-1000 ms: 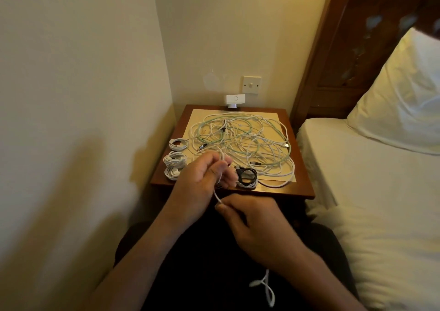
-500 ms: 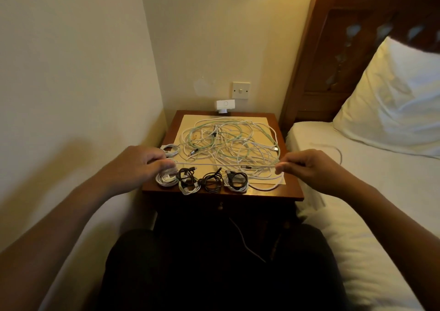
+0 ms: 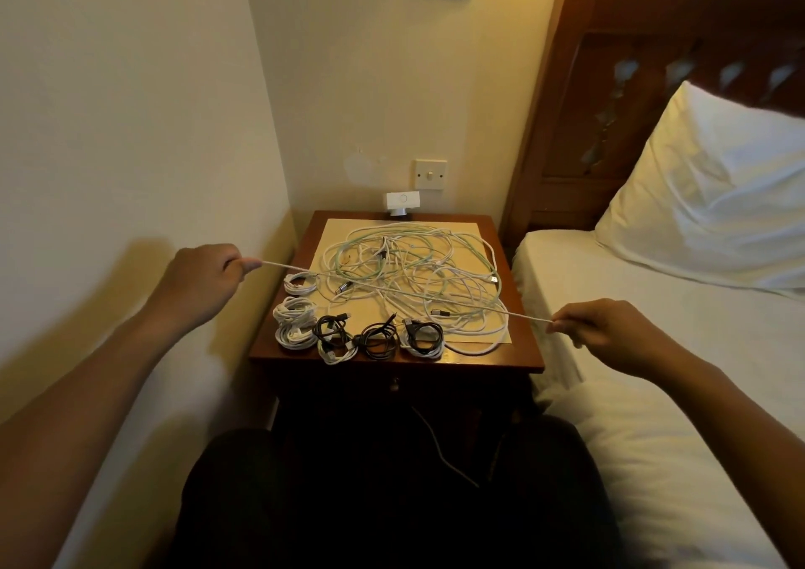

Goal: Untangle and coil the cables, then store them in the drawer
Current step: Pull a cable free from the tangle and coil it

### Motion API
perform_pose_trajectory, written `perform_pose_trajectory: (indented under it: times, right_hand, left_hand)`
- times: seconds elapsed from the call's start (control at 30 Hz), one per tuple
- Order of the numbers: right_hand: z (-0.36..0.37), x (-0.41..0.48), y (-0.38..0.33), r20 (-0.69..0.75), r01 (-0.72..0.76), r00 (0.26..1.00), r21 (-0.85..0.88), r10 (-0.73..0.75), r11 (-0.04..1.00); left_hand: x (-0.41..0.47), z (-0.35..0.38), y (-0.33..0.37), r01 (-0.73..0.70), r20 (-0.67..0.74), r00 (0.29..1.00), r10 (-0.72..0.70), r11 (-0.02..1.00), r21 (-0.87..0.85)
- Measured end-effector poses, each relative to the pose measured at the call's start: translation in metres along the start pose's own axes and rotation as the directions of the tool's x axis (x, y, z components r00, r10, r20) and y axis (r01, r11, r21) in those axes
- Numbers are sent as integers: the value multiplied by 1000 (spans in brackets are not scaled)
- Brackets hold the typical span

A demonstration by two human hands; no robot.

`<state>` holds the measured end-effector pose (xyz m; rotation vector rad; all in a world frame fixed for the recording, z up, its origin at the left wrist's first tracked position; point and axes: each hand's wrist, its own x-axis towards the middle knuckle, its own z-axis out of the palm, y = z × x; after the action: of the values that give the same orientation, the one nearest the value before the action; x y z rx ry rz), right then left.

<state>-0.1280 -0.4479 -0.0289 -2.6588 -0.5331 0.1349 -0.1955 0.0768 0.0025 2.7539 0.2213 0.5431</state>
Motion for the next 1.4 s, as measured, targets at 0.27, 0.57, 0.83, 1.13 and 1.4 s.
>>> perform_pose_trajectory:
  times: [0.27,0.57,0.83,1.13,1.4]
  right_hand:
    - [5,-5,26,-244,-148,957,43,154,988]
    - [24,-8,-17,323,-113,917,-350,233,930]
    - [13,-37,-162,273,190,872,574,-406,796]
    - [105,-46,-197,51,182,974,410,-222,894]
    - [16,-44,-216,-56,381,925,155,-377,911]
  left_hand:
    - [-33,-30,17,368,578,815,22,752,-547]
    - [-62,-39,80,479,630,728,271,456,-750]
    - [-78,-13,154,548,657,681,324,369,-750]
    - [-72,-1,158,410,384,911,150,-253,-876]
    - [-92,8,151,176,390,865,316,538,-824]
